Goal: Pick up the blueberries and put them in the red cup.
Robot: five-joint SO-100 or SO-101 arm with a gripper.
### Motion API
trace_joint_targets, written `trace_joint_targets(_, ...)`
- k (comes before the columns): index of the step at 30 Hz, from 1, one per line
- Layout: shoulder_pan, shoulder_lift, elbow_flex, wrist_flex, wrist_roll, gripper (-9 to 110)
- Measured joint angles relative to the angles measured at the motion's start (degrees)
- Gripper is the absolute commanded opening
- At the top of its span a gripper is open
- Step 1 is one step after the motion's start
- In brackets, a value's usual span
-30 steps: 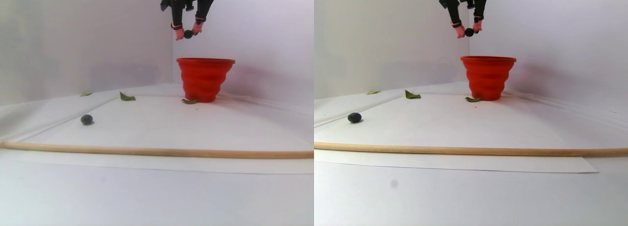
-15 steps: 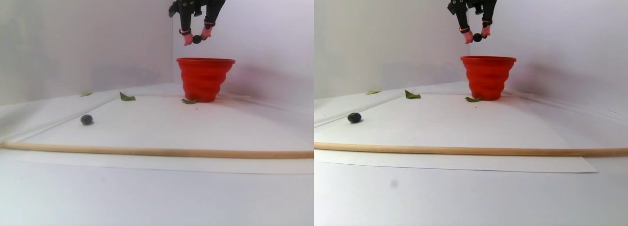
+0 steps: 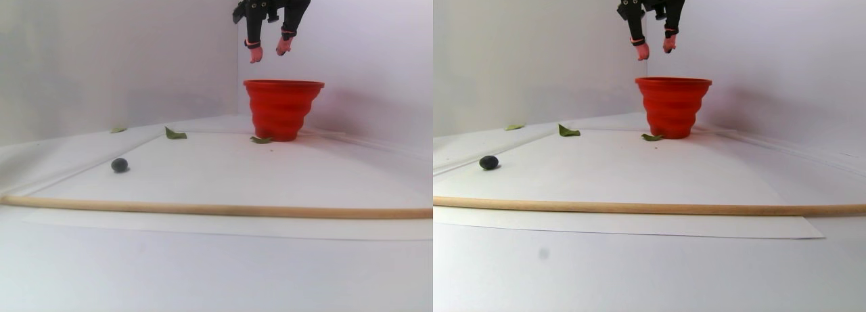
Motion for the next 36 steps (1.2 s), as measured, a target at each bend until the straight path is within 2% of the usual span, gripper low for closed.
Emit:
trace_joint_targets(20, -4.7, 3.7, 0.0, 4.8, 6.3, 19)
trace_joint_targets(36, -7.6, 14.5, 4.8, 11.2, 16.9, 19)
